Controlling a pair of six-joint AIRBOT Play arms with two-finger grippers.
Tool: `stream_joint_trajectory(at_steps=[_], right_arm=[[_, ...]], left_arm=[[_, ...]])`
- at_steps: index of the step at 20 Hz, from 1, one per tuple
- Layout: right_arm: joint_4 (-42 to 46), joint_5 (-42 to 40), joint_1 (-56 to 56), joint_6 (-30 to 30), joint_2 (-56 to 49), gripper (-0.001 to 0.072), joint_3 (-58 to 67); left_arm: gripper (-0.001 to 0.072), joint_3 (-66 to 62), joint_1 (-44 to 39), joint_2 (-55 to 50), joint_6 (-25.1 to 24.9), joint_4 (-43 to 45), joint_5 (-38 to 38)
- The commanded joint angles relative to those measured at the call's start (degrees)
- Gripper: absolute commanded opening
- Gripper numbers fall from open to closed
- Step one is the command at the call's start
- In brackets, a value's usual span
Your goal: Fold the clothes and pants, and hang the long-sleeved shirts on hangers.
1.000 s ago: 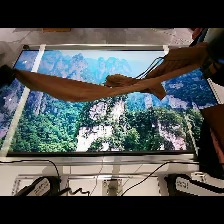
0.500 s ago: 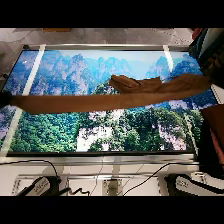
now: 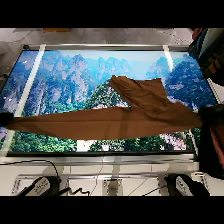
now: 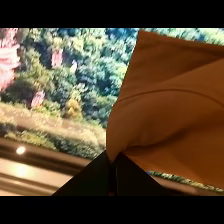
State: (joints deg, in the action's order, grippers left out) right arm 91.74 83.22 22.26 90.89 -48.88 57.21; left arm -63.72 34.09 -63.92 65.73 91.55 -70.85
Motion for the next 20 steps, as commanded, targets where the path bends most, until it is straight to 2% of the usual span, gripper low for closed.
stream_joint_trajectory(at_steps=[1, 4, 7, 16, 20], right_arm=[[3.15, 1.95, 0.02, 2.58, 10.14, 0.0031, -14.91], [2.99, 2.84, 0.02, 6.14, 14.34, 0.0032, -22.64], [2.97, 5.9, 0.0, 6.12, 14.53, 0.0032, -26.23], [2.71, 7.19, 0.0, 6.12, 14.6, 0.0032, -26.67], [2.58, 7.02, 0.0, 6.12, 14.6, 0.0032, -26.67]], left_arm=[[0.001, 1.31, 0.04, -0.04, -2.56, 4.02, -1.92], [0.0011, 2.99, 0.07, -0.22, -7.67, 5.44, -1.9], [0.0011, 4.55, 0.07, -1.73, -7.69, 8.24, -1.9], [0.001, 5.4, 0.09, -10.86, -7.67, 15.5, -4.07], [0.0011, 5.42, 0.55, -11.72, -5.99, 15.19, -3.13]])
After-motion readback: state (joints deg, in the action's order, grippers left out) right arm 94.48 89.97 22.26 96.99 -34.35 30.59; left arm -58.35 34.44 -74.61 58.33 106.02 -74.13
